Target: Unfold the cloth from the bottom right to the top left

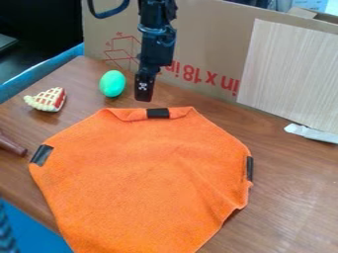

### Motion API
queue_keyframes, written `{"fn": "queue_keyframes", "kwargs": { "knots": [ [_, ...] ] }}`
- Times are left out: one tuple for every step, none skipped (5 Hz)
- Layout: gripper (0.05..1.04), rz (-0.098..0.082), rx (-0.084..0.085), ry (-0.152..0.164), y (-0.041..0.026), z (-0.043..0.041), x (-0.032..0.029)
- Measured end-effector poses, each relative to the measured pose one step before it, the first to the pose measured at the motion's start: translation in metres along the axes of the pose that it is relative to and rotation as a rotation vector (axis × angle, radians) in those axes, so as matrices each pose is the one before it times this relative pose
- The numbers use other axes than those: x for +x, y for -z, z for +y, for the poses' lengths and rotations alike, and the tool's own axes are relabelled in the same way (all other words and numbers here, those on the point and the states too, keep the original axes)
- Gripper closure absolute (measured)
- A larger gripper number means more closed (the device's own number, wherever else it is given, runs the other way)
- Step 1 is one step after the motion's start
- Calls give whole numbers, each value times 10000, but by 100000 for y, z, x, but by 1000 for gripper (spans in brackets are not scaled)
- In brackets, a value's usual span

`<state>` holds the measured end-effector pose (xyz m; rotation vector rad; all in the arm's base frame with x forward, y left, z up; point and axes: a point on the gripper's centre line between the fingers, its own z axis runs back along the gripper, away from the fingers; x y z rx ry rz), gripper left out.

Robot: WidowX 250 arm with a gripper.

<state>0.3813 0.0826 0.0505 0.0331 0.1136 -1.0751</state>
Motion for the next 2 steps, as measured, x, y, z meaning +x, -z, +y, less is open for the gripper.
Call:
{"fn": "queue_keyframes", "kwargs": {
  "knots": [
    [92, -175, 787, -177, -1764, -821, -596],
    [83, -604, 373, -250, -2250, -1216, -732]
  ]
}}
